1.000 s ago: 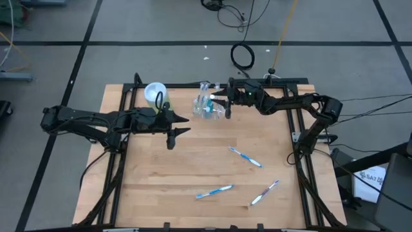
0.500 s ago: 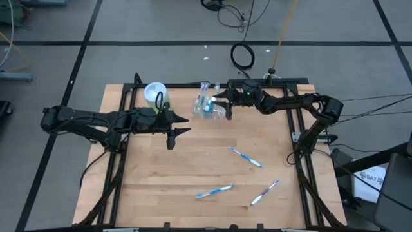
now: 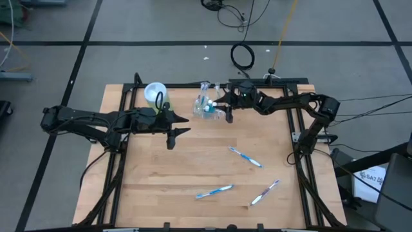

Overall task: Pick & Place toothbrushing station
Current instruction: Put the mouthwash into the transparent organizer

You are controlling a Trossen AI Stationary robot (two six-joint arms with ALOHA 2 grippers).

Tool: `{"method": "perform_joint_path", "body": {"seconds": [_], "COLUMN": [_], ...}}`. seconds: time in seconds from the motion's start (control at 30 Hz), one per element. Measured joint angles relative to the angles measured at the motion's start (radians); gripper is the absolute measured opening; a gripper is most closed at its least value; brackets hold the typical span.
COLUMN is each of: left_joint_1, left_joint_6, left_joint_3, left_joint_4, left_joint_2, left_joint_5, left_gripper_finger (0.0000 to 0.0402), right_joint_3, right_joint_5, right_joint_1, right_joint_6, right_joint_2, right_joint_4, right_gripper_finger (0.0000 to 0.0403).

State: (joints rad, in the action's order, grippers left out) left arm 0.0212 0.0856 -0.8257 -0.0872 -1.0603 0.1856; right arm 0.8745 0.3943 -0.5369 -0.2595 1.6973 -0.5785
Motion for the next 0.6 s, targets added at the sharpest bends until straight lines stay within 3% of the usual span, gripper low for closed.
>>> {"method": "perform_joint_path", "body": {"seconds": [0.47,0.6], "left_joint_1": [0.000,0.000], "left_joint_6": [0.001,0.001], "left_joint_3": [0.000,0.000], "left_joint_4": [0.001,0.001], "left_joint_2": [0.000,0.000], "left_joint_5": [0.000,0.000], "left_gripper_finger": [0.0177,0.0177], "right_joint_3": [0.000,0.000], "right_joint_5": [-0.009,-0.087], "right_joint_1": [0.004,0.014], "right_joint_6": [-0.037,-0.066], "right_joint_2": [0.086,0.086], "right_joint_4": [-0.037,-0.043], "right_gripper_finger": [0.0111,0.0128]}}
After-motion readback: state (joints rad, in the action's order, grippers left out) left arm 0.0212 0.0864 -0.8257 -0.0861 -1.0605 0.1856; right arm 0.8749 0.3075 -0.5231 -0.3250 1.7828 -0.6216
